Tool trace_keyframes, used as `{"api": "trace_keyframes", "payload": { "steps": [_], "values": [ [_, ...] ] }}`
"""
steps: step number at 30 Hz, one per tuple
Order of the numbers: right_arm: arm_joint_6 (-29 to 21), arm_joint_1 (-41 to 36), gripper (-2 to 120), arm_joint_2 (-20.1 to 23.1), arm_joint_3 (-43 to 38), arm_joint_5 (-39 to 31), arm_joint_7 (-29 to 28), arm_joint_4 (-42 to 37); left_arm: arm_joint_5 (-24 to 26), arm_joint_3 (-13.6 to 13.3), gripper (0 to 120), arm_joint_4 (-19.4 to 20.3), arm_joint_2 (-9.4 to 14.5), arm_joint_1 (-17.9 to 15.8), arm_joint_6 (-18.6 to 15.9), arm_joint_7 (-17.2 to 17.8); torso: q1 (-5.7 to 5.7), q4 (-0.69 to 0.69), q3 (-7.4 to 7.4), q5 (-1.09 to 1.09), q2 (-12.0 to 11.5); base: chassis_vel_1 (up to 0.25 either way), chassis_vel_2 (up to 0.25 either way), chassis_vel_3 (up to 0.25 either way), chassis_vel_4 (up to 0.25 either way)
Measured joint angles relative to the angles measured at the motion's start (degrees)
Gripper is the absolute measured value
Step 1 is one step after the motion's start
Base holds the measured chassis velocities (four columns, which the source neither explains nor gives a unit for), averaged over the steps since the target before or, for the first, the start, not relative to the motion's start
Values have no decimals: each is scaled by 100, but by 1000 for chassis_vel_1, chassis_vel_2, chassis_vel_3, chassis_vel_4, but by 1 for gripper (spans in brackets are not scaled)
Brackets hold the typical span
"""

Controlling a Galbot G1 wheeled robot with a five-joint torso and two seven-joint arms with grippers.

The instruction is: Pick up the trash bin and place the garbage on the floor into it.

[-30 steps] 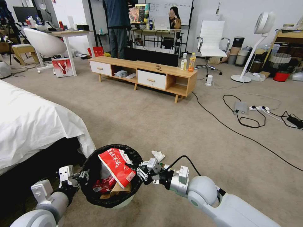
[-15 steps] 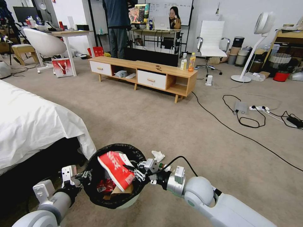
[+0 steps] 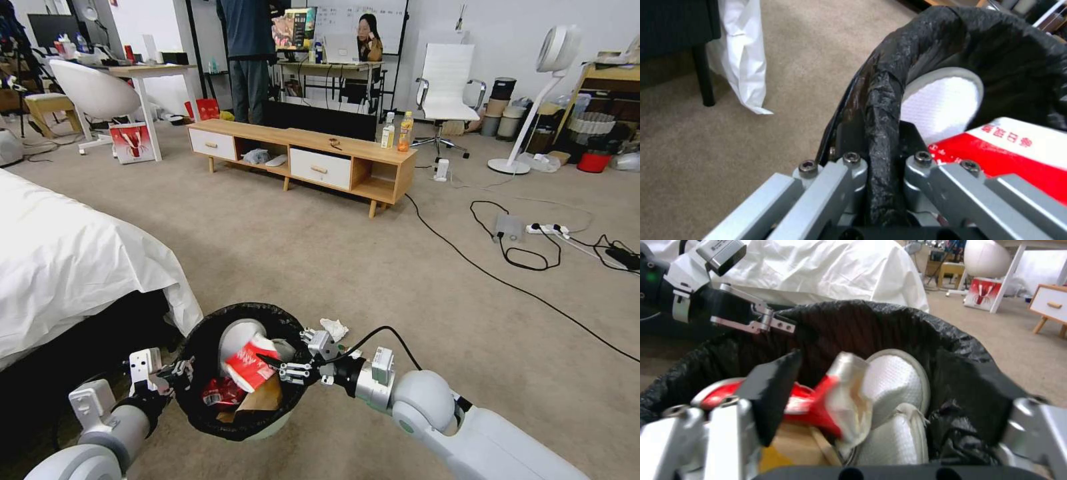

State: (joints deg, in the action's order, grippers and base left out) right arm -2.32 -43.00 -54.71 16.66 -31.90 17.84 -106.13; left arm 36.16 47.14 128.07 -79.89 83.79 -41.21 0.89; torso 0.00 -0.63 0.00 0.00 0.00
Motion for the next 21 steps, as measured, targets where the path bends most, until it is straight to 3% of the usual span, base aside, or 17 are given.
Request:
{"api": "trace_keyframes", "payload": {
  "steps": [3,6,21],
  "values": [
    [29,23,96,1,-23,5,-34,-68,-85,4,5,-24,-20,0,8,-12,0,0,0,0,0,0,0,0,0],
    [89,76,99,-22,-113,34,-54,-132,-234,18,5,-56,-37,-1,32,-60,0,0,0,0,0,0,0,0,0],
    [348,642,100,-217,-1142,-87,-710,-646,-215,112,5,19,-82,1,80,-87,0,1,0,0,0,0,0,0,0]
  ]
}}
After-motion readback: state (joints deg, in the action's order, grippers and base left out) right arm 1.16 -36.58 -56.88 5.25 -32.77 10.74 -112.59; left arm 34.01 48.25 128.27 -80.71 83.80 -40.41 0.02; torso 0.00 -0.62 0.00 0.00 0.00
